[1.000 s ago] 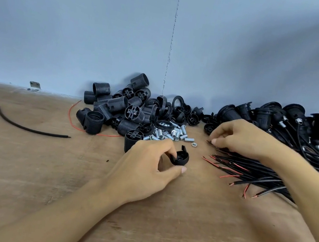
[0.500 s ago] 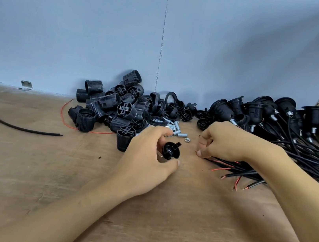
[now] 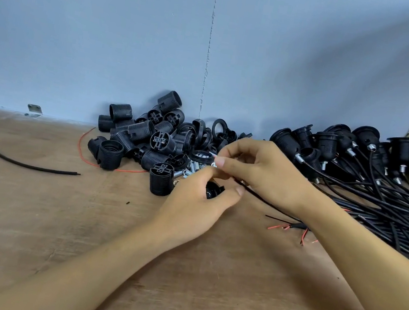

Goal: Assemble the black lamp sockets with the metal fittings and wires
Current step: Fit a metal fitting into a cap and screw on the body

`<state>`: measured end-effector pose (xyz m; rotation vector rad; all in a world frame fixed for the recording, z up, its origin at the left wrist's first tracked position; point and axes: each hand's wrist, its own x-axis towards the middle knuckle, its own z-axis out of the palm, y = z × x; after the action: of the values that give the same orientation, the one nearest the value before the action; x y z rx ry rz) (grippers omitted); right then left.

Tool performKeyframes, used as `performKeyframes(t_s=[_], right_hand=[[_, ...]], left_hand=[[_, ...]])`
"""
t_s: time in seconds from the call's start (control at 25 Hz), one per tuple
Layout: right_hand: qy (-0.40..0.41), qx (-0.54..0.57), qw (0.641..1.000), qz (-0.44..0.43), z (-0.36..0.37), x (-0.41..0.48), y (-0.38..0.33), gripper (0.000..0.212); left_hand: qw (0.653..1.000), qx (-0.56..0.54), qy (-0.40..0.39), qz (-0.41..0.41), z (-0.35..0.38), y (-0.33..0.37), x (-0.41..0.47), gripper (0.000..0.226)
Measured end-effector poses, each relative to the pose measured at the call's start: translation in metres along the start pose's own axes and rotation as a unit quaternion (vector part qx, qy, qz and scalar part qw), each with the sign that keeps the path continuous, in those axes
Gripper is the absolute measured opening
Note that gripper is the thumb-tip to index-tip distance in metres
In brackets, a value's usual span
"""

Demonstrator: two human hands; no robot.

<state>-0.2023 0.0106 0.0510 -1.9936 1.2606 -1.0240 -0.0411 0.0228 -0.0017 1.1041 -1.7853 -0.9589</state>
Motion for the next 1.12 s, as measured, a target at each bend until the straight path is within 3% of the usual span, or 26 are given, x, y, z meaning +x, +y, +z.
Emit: performKeyframes(t_s=[0.04,0.12,0.2,0.28,0.4,0.56,0.68,0.8,0.92,1.0,1.04,1.12], right_hand=[[-0.015,0.025,1.000,-0.006,0.003,-0.001,-0.002,0.008],[-0.025,0.056,0.998,-0.021,0.005,-0.001,-0.004,0.008],[-0.034,0.053,0.998,-0.012,0.001,0.002,-0.002,0.011],[-0.090,-0.031,0.995,0.038,-0.012,0.005,0.005,0.022],[-0.166,-0.107,0.977,0.081,-0.027,0.002,0.017,0.015],[-0.089,-0.028,0.994,0.052,-0.021,0.000,0.027,0.015],[0.032,0.065,0.997,0.029,-0.007,0.004,0.023,0.018],[0.120,0.283,0.949,0.065,0.006,0.008,0.016,0.019],[0.138,0.505,0.843,0.125,0.021,0.009,0.009,0.016],[0.148,0.585,0.787,0.132,0.027,0.010,0.008,0.017],[0.154,0.596,0.778,0.127,0.028,0.010,0.008,0.017],[0.153,0.573,0.798,0.106,0.026,0.010,0.010,0.014]], left_hand=[[1.000,-0.010,0.006,0.015,0.000,0.002,0.000,0.007],[0.998,-0.031,0.026,0.039,-0.001,0.002,0.000,0.028],[0.994,-0.066,0.080,0.041,-0.004,0.000,0.001,0.034],[0.981,-0.118,0.151,0.024,-0.007,-0.003,0.006,0.033],[0.966,-0.187,0.181,0.015,-0.012,-0.005,0.008,0.032],[0.987,-0.128,0.094,-0.004,-0.005,-0.004,-0.001,0.010],[0.997,-0.055,0.023,-0.038,-0.004,-0.007,-0.004,0.037],[1.000,-0.007,-0.003,-0.024,-0.004,-0.007,-0.004,0.027],[0.998,0.046,-0.010,0.031,-0.001,-0.001,-0.007,0.010],[0.991,0.099,-0.032,0.084,0.004,0.001,-0.010,0.024],[0.986,0.126,-0.032,0.100,0.006,0.003,-0.011,0.029],[0.984,0.141,-0.005,0.105,0.007,0.003,-0.011,0.029]])
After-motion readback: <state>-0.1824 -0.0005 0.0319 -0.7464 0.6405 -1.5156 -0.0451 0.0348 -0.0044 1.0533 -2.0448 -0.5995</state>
